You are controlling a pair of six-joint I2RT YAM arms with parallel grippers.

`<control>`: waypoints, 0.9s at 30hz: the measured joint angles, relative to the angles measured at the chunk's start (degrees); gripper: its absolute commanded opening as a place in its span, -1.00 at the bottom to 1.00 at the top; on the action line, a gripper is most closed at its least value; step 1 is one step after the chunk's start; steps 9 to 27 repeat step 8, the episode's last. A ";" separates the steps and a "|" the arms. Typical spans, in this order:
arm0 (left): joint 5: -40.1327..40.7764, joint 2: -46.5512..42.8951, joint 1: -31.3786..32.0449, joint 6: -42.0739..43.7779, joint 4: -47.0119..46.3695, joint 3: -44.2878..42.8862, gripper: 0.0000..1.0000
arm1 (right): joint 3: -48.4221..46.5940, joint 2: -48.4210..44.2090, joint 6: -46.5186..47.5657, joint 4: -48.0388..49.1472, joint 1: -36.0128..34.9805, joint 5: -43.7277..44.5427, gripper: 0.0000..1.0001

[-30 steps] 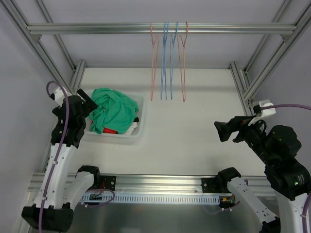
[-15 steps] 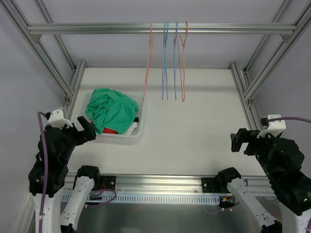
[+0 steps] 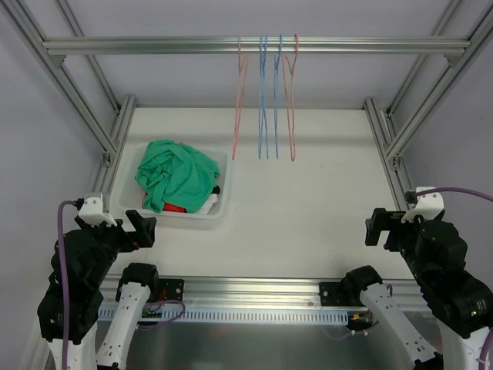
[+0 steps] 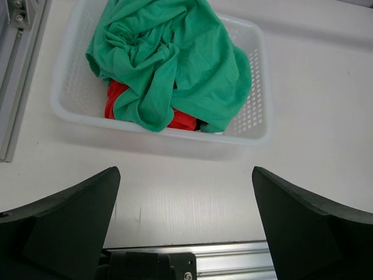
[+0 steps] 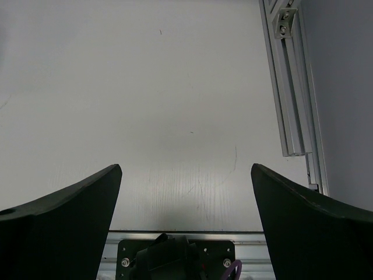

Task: Remove the tank top from the hanger

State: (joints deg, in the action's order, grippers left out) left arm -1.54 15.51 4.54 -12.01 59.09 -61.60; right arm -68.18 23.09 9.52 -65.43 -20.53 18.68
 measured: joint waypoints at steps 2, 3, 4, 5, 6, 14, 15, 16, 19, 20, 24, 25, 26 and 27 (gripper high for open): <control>-0.59 -0.28 0.00 0.07 -0.02 0.15 0.97 | 0.00 0.00 -0.02 0.00 0.00 0.00 0.99; -1.01 -0.48 0.00 0.11 -0.02 0.26 0.97 | 0.00 0.00 -0.04 0.02 0.00 0.00 0.99; -1.18 -0.61 0.00 0.17 0.02 0.31 0.97 | 0.00 0.00 -0.04 0.02 0.00 -0.02 0.99; -1.20 -0.63 0.00 0.26 0.00 0.31 0.97 | 0.02 0.00 -0.07 0.02 0.00 -0.02 0.99; -1.22 -0.63 0.00 0.33 -0.02 0.31 0.97 | 0.07 0.00 -0.07 0.04 0.00 -0.04 0.99; -1.27 -0.63 0.00 0.55 -0.02 0.31 0.97 | 0.07 0.04 -0.20 0.02 0.00 -0.04 0.99; -1.27 -0.63 0.00 0.55 -0.02 0.31 0.97 | 0.07 0.04 -0.20 0.02 0.00 -0.04 0.99; -1.27 -0.63 0.00 0.55 -0.02 0.31 0.97 | 0.07 0.04 -0.20 0.02 0.00 -0.04 0.99; -1.27 -0.63 0.00 0.55 -0.02 0.31 0.97 | 0.07 0.04 -0.20 0.02 0.00 -0.04 0.99; -1.27 -0.63 0.00 0.55 -0.02 0.31 0.97 | 0.07 0.04 -0.20 0.02 0.00 -0.04 0.99; -1.27 -0.63 0.00 0.55 -0.02 0.31 0.97 | 0.07 0.04 -0.20 0.02 0.00 -0.04 0.99; -1.27 -0.63 0.00 0.55 -0.02 0.31 0.97 | 0.07 0.04 -0.20 0.02 0.00 -0.04 0.99; -1.27 -0.63 0.00 0.55 -0.02 0.31 0.97 | 0.07 0.04 -0.20 0.02 0.00 -0.04 0.99; -1.27 -0.63 0.00 0.55 -0.02 0.31 0.97 | 0.07 0.04 -0.20 0.02 0.00 -0.04 0.99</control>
